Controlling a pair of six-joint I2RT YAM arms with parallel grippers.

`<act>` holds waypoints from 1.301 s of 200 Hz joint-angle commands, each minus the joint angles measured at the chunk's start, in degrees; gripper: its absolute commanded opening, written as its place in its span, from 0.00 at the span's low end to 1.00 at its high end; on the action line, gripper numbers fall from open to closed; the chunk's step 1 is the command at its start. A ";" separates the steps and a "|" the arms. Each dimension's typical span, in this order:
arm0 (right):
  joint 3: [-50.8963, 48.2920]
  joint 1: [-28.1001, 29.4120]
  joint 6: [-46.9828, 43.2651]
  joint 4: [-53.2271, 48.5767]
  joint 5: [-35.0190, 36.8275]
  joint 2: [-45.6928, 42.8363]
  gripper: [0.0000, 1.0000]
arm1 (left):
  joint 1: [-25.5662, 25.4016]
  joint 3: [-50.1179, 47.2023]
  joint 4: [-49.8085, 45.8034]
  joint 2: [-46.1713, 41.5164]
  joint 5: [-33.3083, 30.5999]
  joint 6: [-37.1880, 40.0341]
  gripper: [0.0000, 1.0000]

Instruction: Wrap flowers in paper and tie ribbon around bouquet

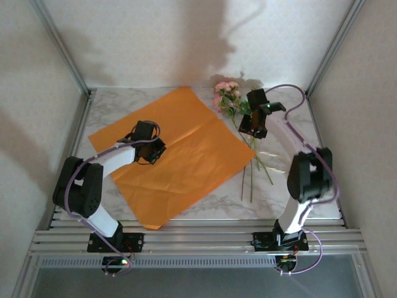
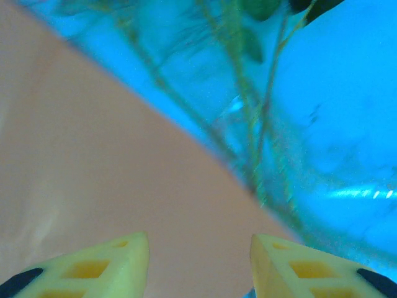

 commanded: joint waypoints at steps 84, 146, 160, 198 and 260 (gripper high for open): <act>11.32 -1.79 -9.96 -6.13 6.28 18.44 0.43 | 4.35 -9.58 0.15 -1.14 2.04 4.89 0.00; 11.00 -1.82 -10.35 -3.71 4.61 20.80 0.37 | 4.93 -7.43 -2.49 -5.20 2.47 5.90 0.00; 11.05 -1.85 -10.64 -3.43 5.32 21.22 0.35 | 5.63 -6.65 -4.45 -6.95 2.47 6.50 0.00; 10.54 -1.69 -11.35 -2.19 6.34 20.04 0.30 | 13.10 -7.94 -7.45 -9.13 4.64 10.56 0.00; 9.89 -0.72 -12.96 -1.73 10.32 17.42 0.09 | 15.64 -8.36 -6.75 -5.69 6.85 13.70 0.00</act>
